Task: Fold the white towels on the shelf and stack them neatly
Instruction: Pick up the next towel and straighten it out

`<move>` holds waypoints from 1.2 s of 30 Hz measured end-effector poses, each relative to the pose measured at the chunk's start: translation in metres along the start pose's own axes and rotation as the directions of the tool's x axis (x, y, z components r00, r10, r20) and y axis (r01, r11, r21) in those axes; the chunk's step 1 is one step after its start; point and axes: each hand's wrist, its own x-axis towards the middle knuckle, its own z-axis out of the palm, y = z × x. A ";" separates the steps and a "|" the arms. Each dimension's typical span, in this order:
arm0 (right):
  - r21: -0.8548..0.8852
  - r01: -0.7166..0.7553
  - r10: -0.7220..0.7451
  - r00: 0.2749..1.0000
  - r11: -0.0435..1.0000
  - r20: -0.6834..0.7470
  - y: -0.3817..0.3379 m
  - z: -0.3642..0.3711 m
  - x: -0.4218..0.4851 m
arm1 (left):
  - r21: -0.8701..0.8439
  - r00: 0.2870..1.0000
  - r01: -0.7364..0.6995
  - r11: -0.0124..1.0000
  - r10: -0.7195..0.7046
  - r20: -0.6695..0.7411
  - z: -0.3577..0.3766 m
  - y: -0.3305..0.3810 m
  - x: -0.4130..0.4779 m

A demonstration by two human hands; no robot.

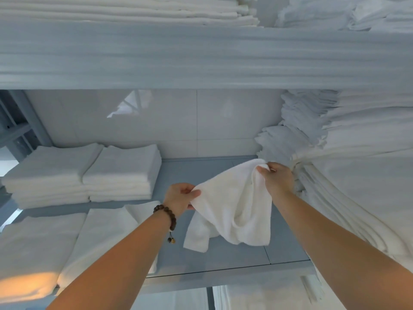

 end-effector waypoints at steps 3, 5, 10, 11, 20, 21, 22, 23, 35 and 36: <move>-0.010 -0.005 0.005 1.000 1.000 0.026 0.000 0.004 -0.014 | -0.044 0.999 -0.008 0.999 0.006 -0.044 0.011 0.009 -0.004; 0.050 -0.027 0.027 1.000 0.998 -0.001 -0.006 0.006 -0.024 | -0.087 0.998 -0.029 0.996 0.024 -0.054 0.020 0.017 -0.007; 0.144 0.002 -0.001 1.000 0.990 -0.010 -0.028 0.018 -0.053 | -0.167 0.998 -0.067 0.984 0.069 0.005 0.050 0.041 -0.020; 0.167 0.015 -0.018 1.000 0.986 0.018 -0.030 0.022 -0.060 | -0.180 0.997 -0.068 0.981 0.074 0.023 0.056 0.045 -0.022; 0.118 0.436 -0.451 0.875 0.892 0.175 -0.008 0.029 -0.102 | -0.211 0.998 -0.067 0.975 0.069 -0.002 0.063 0.044 -0.029; 0.073 0.515 -0.518 0.830 0.854 0.204 -0.004 0.030 -0.104 | -0.209 0.998 -0.063 0.976 0.064 -0.005 0.061 0.043 -0.028; 0.040 0.566 -0.559 0.796 0.823 0.231 0.000 0.032 -0.104 | -0.200 0.998 -0.061 0.978 0.062 -0.002 0.058 0.041 -0.027; 0.020 0.581 -0.568 0.786 0.813 0.244 0.003 0.034 -0.104 | -0.187 0.998 -0.056 0.981 0.060 0.012 0.055 0.039 -0.027; 0.013 0.584 -0.562 0.776 0.812 0.286 0.016 0.028 -0.105 | 0.038 0.988 -0.079 0.996 0.073 0.137 0.036 0.037 -0.031; 0.036 0.530 -0.516 0.806 0.847 0.291 0.019 0.025 -0.102 | 0.095 0.987 -0.112 0.989 0.100 0.129 0.033 0.038 -0.031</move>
